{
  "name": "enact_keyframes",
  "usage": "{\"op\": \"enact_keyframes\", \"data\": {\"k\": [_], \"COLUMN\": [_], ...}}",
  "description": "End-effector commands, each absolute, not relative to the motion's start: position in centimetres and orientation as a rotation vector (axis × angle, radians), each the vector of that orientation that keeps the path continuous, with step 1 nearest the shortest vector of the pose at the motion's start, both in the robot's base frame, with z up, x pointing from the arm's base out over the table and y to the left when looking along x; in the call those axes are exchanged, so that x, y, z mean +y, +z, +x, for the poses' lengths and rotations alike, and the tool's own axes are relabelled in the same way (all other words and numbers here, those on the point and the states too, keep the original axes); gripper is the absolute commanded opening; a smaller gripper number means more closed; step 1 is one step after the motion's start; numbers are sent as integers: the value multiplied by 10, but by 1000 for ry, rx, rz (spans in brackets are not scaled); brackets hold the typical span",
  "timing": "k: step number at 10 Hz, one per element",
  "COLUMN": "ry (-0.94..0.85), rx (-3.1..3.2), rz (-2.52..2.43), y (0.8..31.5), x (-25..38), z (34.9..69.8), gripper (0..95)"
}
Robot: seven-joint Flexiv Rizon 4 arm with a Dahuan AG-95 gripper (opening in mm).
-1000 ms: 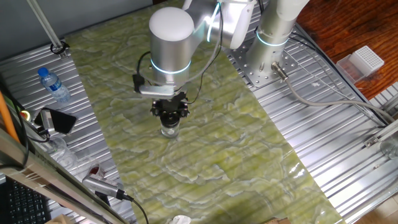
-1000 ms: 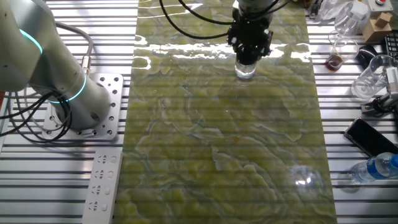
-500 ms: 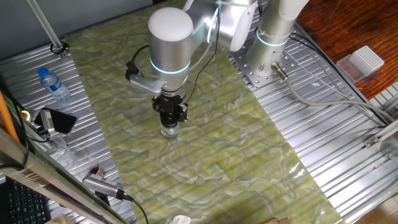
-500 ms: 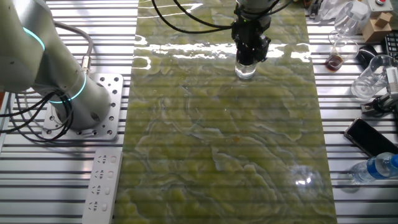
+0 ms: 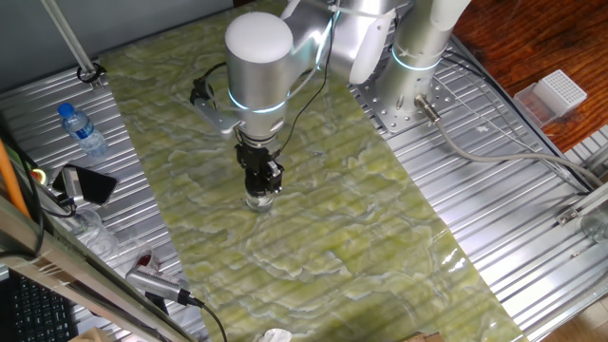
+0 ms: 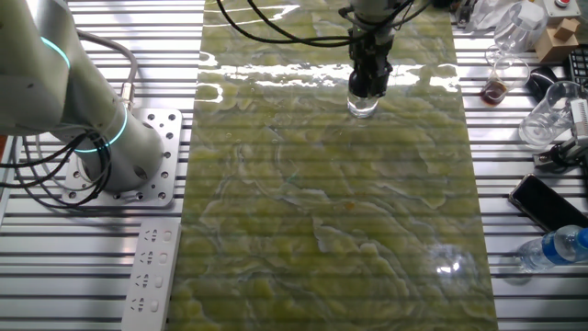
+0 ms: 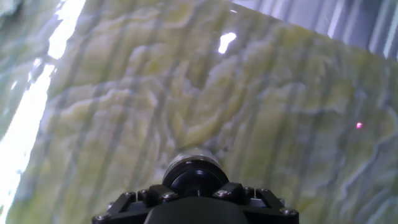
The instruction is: Unscrew the lid from the jar
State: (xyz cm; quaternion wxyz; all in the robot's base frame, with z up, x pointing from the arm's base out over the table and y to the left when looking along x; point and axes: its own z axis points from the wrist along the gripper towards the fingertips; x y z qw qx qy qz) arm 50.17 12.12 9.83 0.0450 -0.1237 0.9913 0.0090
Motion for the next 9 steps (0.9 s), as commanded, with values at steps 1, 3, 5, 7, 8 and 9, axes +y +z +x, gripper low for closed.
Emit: {"op": "enact_keyframes", "data": {"k": [1, 3, 5, 7, 8, 9], "ry": [33, 78, 101, 107, 106, 104], "rx": [3052, 3057, 3049, 3048, 3051, 3056], "rz": [-311, -304, -299, -298, -294, -299], "y": [101, 102, 99, 101, 104, 107], "x": [121, 121, 122, 121, 121, 121], "z": [501, 501, 500, 500, 501, 501], "gripper": [380, 760, 950, 950, 950, 950]}}
